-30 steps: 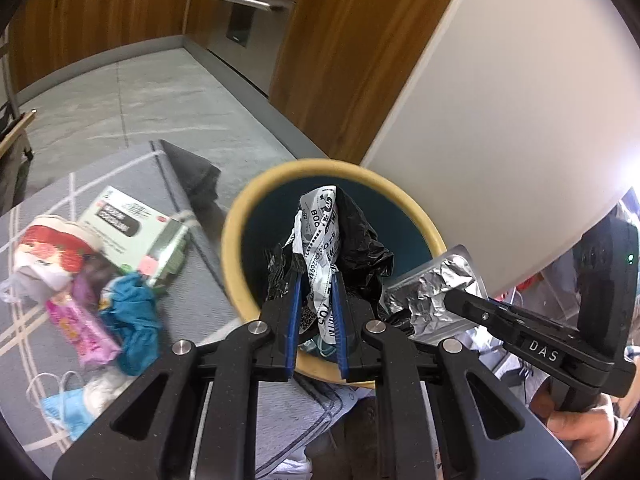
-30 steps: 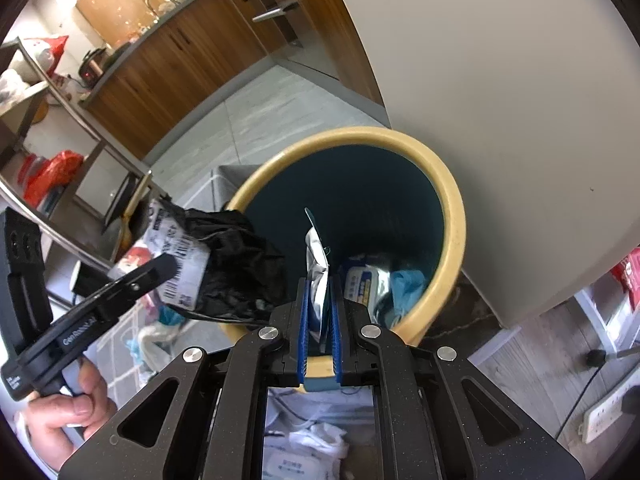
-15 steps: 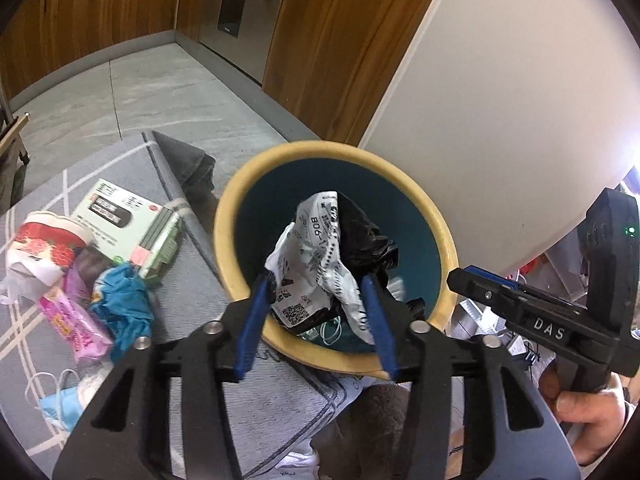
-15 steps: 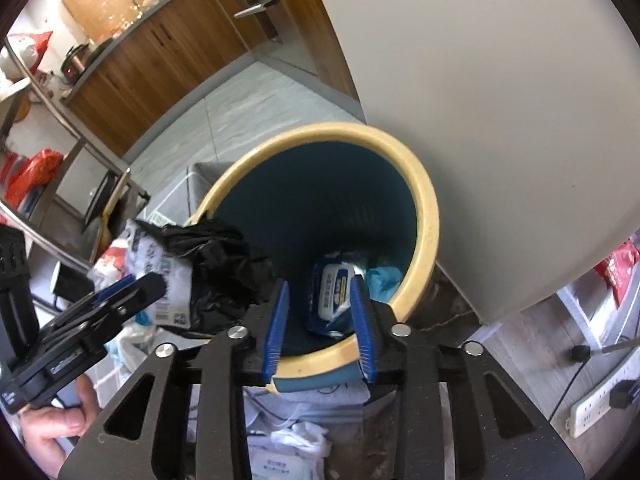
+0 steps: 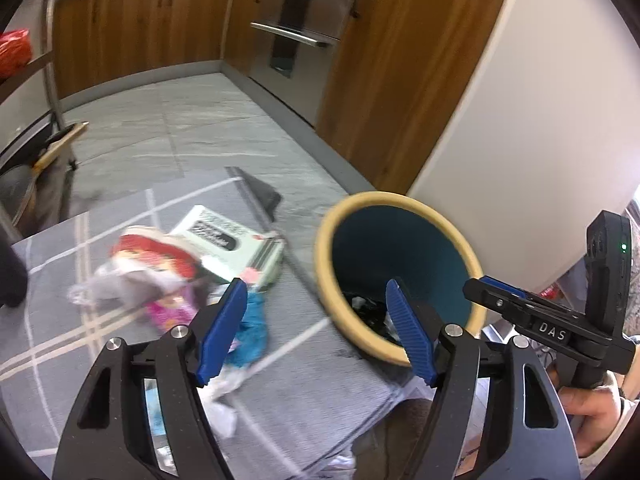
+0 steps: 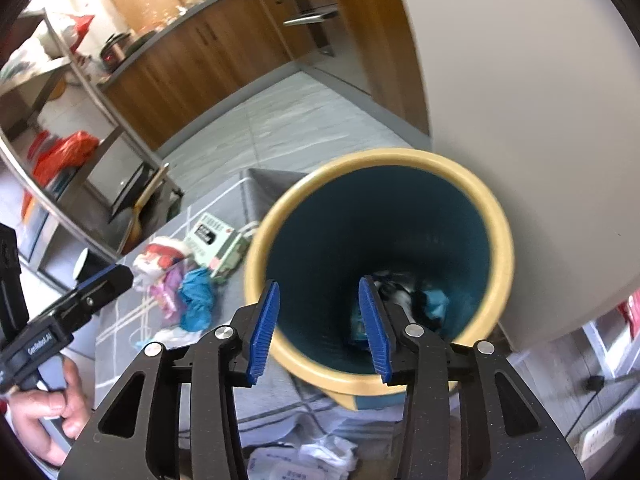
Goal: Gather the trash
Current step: 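Move both open grippers back toward the remaining trash, then grasp the blue face mask with the left gripper while the right grasps the white tissue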
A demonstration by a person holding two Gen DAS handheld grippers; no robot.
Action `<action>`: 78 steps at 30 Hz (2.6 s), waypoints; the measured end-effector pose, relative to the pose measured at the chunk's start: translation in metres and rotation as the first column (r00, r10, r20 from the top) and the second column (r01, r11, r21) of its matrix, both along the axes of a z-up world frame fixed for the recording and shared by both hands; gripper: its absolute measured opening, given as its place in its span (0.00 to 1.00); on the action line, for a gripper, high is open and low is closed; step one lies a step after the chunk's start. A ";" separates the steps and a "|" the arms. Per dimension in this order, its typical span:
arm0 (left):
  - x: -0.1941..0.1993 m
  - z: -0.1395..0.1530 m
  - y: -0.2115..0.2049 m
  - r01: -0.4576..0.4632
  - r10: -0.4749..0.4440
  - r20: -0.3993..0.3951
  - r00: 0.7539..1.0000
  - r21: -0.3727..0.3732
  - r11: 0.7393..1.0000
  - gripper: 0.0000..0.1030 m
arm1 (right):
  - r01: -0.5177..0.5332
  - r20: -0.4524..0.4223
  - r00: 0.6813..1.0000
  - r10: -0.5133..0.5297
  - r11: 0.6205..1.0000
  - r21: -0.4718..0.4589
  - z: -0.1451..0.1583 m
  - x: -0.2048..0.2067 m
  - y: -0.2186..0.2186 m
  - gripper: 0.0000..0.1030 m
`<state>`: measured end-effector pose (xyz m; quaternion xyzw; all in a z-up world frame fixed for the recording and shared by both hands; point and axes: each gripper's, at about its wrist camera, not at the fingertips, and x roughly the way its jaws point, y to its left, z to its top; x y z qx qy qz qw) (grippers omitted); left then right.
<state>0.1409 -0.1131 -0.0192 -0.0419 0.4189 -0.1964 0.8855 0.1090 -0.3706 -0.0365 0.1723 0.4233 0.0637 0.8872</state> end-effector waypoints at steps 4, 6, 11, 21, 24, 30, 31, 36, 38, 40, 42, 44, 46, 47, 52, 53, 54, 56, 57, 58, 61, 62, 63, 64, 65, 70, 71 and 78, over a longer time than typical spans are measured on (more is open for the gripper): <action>-0.004 0.001 0.031 -0.059 0.059 -0.002 0.998 -0.005 0.998 0.69 | -0.037 0.003 0.999 0.037 0.999 0.007 0.001 0.005 0.017 0.45; -0.006 0.001 0.044 -0.082 0.082 -0.004 0.997 -0.005 0.997 0.69 | -0.056 0.007 0.998 0.056 0.998 0.009 0.001 0.006 0.026 0.46; -0.009 -0.002 0.075 -0.151 0.151 -0.019 0.988 -0.009 0.989 0.70 | -0.098 0.010 0.995 0.098 0.995 0.005 0.002 0.009 0.049 0.48; -0.017 -0.019 0.119 -0.224 0.224 -0.058 0.973 0.004 0.974 0.70 | -0.150 0.004 0.989 0.150 0.989 0.011 0.003 0.013 0.078 0.48; -0.018 -0.026 0.127 -0.238 0.238 -0.078 0.968 0.017 0.971 0.70 | -0.164 0.004 0.986 0.164 0.986 0.012 0.003 0.013 0.086 0.49; -0.020 -0.045 0.126 -0.210 0.218 -0.134 0.967 0.067 0.975 0.70 | -0.185 -0.006 0.983 0.185 0.983 0.011 0.002 0.015 0.096 0.49; -0.020 -0.048 0.126 -0.207 0.215 -0.144 0.966 0.071 0.976 0.70 | -0.188 -0.007 0.982 0.188 0.982 0.010 0.001 0.016 0.099 0.49; -0.025 -0.061 0.118 -0.133 0.147 -0.177 0.973 0.091 0.987 0.70 | -0.210 -0.017 0.978 0.210 0.978 0.006 -0.001 0.015 0.108 0.49; -0.027 -0.065 0.113 -0.096 0.113 -0.186 0.976 0.098 0.991 0.70 | -0.216 -0.023 0.976 0.216 0.976 0.005 -0.003 0.016 0.112 0.49; -0.028 -0.069 0.107 -0.056 0.078 -0.195 0.978 0.116 0.992 0.69 | -0.220 -0.028 0.975 0.220 0.975 0.006 -0.005 0.016 0.114 0.49; -0.029 -0.074 0.100 -0.013 0.042 -0.198 0.979 0.147 0.989 0.66 | -0.225 -0.031 0.974 0.225 0.974 0.008 -0.006 0.016 0.115 0.49; -0.029 -0.079 0.095 0.013 0.022 -0.201 0.979 0.172 0.985 0.62 | -0.233 -0.034 0.972 0.233 0.973 0.006 -0.006 0.016 0.118 0.49; -0.028 -0.084 0.092 0.026 0.014 -0.209 0.978 0.189 0.982 0.58 | -0.241 -0.039 0.970 0.241 0.971 0.003 -0.008 0.016 0.121 0.49; -0.026 -0.089 0.091 0.033 0.010 -0.218 0.976 0.194 0.980 0.57 | -0.244 -0.042 0.969 0.244 0.970 0.001 -0.009 0.015 0.122 0.49; -0.020 -0.103 0.082 0.065 -0.011 -0.252 0.968 0.207 0.976 0.57 | -0.251 -0.057 0.967 0.250 0.968 -0.004 -0.013 0.014 0.123 0.49; -0.018 -0.106 0.079 0.074 -0.017 -0.251 0.968 0.221 0.973 0.57 | -0.251 -0.059 0.966 0.250 0.968 -0.004 -0.014 0.014 0.123 0.49; -0.018 -0.108 0.078 0.077 -0.018 -0.250 0.968 0.229 0.970 0.57 | -0.252 -0.062 0.966 0.251 0.968 -0.003 -0.015 0.014 0.123 0.49; -0.016 -0.111 0.078 0.078 -0.017 -0.248 0.969 0.238 0.968 0.57 | -0.257 -0.067 0.964 0.256 0.966 -0.005 -0.016 0.014 0.124 0.49; -0.016 -0.112 0.078 0.075 -0.015 -0.244 0.970 0.240 0.968 0.55 | -0.260 -0.069 0.964 0.258 0.966 -0.007 -0.017 0.014 0.125 0.49; -0.017 -0.113 0.079 0.072 -0.012 -0.241 0.970 0.243 0.967 0.49 | -0.263 -0.072 0.962 0.262 0.965 -0.008 -0.018 0.014 0.126 0.49; -0.017 -0.112 0.085 0.067 -0.010 -0.247 0.969 0.224 0.972 0.31 | -0.275 -0.079 0.959 0.274 0.961 -0.010 -0.020 0.014 0.131 0.49; -0.017 -0.111 0.088 0.061 -0.004 -0.244 0.970 0.229 0.971 0.26 | -0.281 -0.081 0.957 0.279 0.960 -0.012 -0.021 0.013 0.134 0.49; -0.017 -0.110 0.090 0.056 0.001 -0.245 0.970 0.228 0.972 0.22 | -0.285 -0.082 0.956 0.283 0.958 -0.013 -0.022 0.013 0.136 0.49; -0.016 -0.110 0.093 0.049 0.008 -0.245 0.970 0.226 0.973 0.20 | -0.293 -0.085 0.953 0.291 0.956 -0.014 -0.023 0.013 0.140 0.49; -0.016 -0.109 0.097 0.038 0.019 -0.242 0.970 0.226 0.973 0.18 | -0.299 -0.086 0.951 0.296 0.954 -0.014 -0.024 0.013 0.142 0.49; -0.015 -0.103 0.126 -0.047 0.094 -0.234 0.968 0.199 0.979 0.16 | -0.342 -0.098 0.936 0.339 0.939 -0.022 -0.030 0.012 0.162 0.49; -0.015 -0.102 0.133 -0.067 0.111 -0.231 0.967 0.193 0.979 0.16 | -0.352 -0.100 0.932 0.348 0.936 -0.025 -0.032 0.011 0.167 0.49; -0.015 -0.096 0.172 -0.211 0.236 -0.233 0.943 0.131 0.969 0.15 | -0.454 -0.114 0.890 0.442 0.884 -0.112 -0.045 0.009 0.214 0.49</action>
